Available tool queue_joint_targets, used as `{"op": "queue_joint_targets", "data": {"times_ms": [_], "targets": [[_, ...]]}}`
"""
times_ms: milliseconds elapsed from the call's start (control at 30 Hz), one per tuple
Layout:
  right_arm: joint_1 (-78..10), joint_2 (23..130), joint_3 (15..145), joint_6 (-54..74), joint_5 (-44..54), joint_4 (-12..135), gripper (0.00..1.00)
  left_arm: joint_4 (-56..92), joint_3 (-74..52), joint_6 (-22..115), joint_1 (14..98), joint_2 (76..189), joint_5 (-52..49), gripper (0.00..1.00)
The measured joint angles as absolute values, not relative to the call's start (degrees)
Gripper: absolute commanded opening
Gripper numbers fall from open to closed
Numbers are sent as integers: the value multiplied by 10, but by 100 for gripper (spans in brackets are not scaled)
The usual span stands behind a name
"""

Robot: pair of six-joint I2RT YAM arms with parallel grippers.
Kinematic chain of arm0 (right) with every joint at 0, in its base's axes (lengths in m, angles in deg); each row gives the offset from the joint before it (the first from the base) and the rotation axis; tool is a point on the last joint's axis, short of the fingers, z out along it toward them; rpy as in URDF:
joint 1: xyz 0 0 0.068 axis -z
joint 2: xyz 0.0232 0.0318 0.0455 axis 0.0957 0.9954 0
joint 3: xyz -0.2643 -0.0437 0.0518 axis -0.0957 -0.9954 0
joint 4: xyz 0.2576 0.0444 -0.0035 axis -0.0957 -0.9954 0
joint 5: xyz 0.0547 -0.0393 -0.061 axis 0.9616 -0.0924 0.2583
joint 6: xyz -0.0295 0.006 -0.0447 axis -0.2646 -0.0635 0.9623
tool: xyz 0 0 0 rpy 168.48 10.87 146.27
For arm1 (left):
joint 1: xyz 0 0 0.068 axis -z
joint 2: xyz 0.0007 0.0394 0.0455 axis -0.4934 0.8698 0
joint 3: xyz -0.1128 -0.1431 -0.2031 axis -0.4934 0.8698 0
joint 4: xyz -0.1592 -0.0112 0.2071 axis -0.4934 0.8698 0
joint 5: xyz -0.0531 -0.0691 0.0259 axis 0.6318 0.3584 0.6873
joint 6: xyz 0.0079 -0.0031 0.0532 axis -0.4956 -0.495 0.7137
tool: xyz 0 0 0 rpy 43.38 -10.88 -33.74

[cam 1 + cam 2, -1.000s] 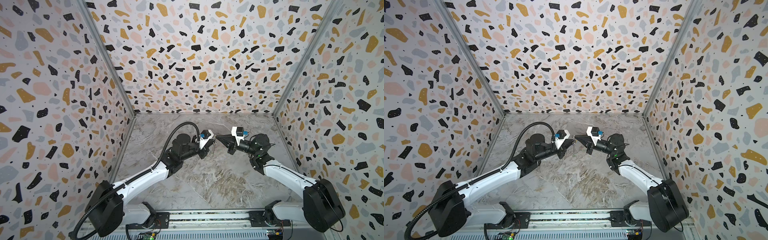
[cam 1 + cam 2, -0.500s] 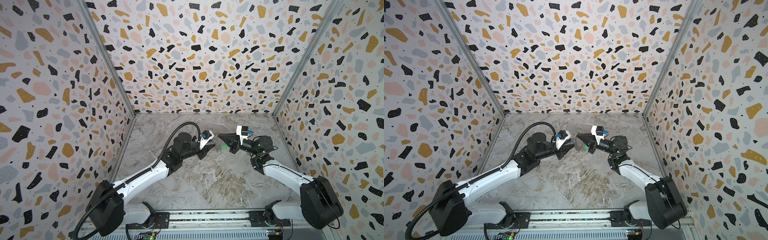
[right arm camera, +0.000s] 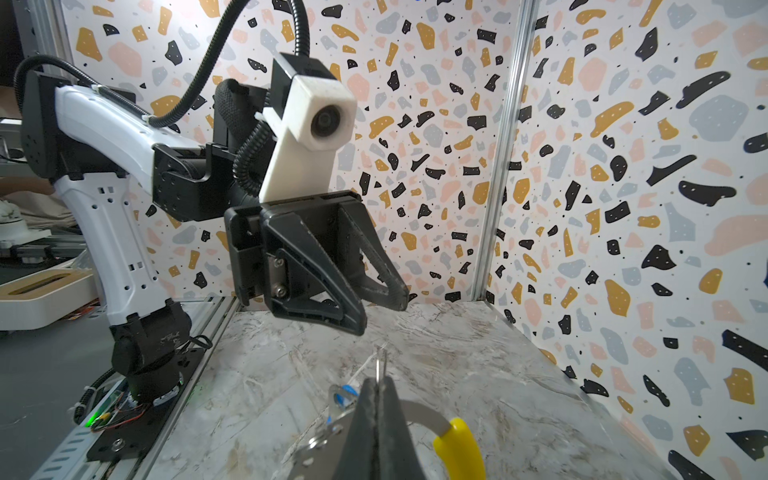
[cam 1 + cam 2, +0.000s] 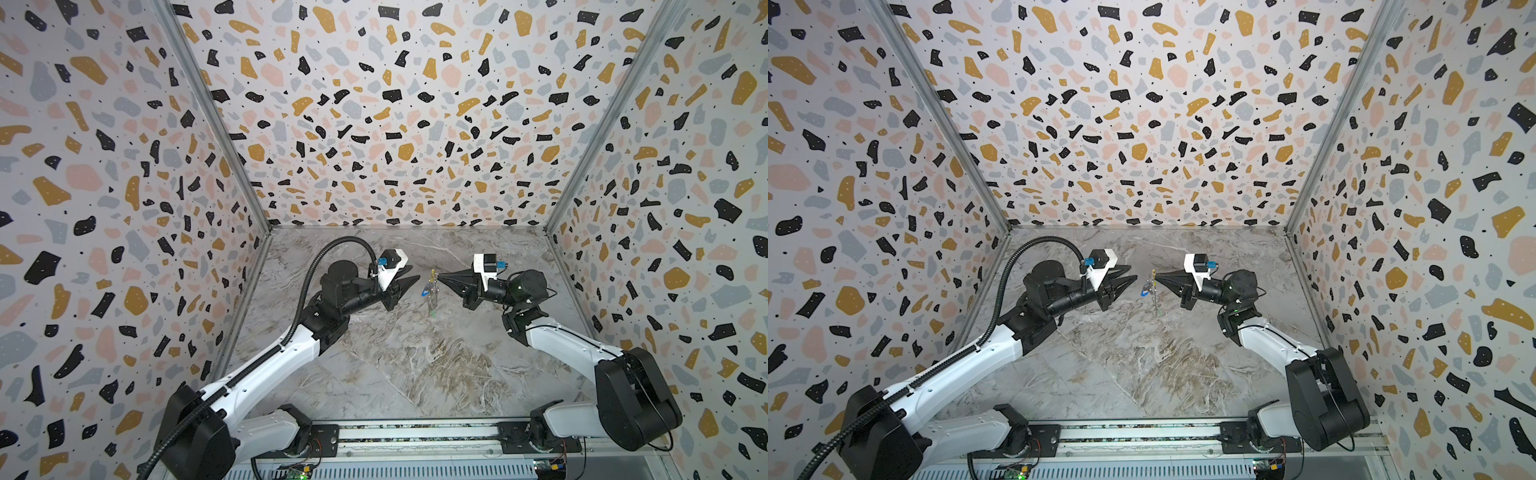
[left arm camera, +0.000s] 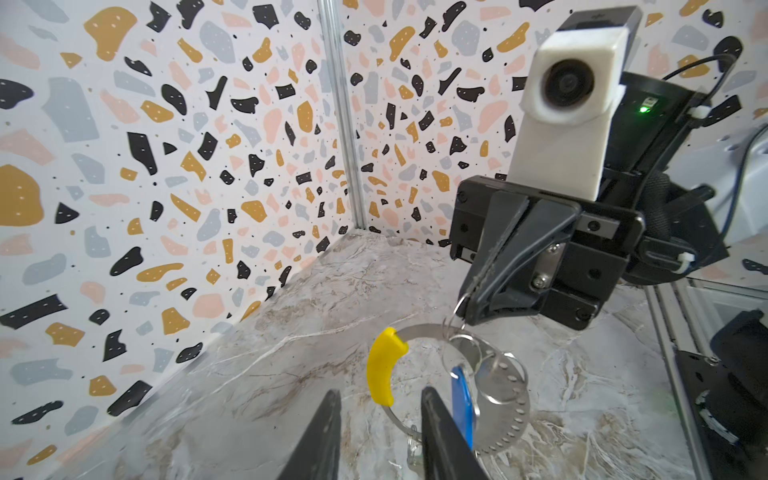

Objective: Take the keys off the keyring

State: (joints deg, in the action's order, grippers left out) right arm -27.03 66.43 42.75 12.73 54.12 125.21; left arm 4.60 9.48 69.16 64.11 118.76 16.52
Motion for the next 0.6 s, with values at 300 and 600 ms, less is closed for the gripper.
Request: {"op": "queue_joint_targets", "data": {"times_ms": [300, 600], "targets": [[-275, 664, 429, 129, 563, 1240, 0, 57, 53, 692, 657, 1221, 229, 29], [-280, 662, 429, 129, 573, 1235, 0, 101, 36, 712, 668, 1228, 236, 29]]}}
